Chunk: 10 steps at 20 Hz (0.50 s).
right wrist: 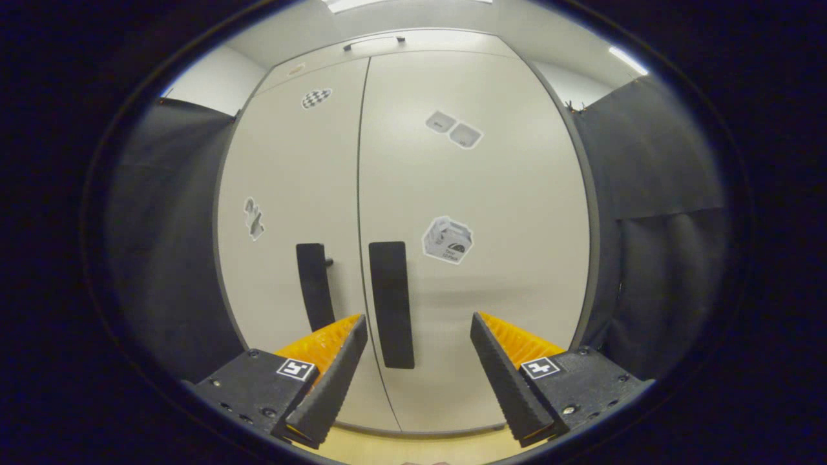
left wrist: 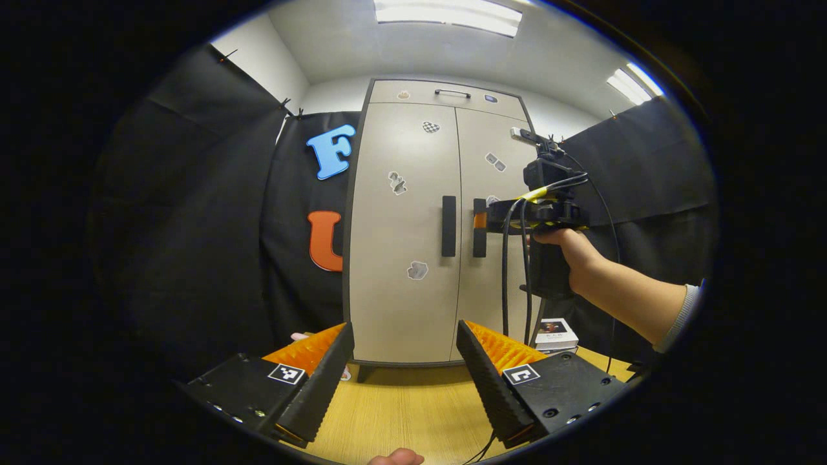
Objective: Open the right door of the double-door shoe cabinet with the right hand, and open the left door with the left hand.
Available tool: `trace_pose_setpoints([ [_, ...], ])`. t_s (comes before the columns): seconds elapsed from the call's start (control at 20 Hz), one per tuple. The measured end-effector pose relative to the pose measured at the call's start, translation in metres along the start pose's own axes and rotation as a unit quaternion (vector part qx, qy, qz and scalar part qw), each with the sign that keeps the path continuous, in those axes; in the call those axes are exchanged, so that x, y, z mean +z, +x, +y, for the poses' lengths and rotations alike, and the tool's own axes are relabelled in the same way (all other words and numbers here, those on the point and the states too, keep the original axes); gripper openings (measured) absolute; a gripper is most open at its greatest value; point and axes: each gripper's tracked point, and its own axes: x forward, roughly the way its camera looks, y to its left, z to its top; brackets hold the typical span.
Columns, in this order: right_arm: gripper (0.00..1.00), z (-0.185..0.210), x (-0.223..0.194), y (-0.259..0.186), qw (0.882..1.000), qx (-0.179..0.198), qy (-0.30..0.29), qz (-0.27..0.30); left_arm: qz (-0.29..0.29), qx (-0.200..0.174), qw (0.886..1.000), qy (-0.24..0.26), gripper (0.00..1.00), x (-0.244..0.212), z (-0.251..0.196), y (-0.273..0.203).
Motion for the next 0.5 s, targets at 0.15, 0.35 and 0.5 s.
trace_pose_setpoints([
  [0.15,1.00,0.001,0.000,0.017,1.000,-0.006,0.008,0.002,0.008,0.013,1.000,-0.007,0.95,-0.004,0.010,0.004],
  [0.35,1.00,-0.001,0.009,0.034,1.000,-0.015,0.011,-0.003,0.014,0.027,1.000,-0.009,0.95,-0.003,0.019,0.009],
  [0.5,0.99,-0.004,0.010,0.040,1.000,-0.030,0.001,0.004,0.013,0.032,0.999,-0.007,0.95,-0.001,0.022,0.011],
])
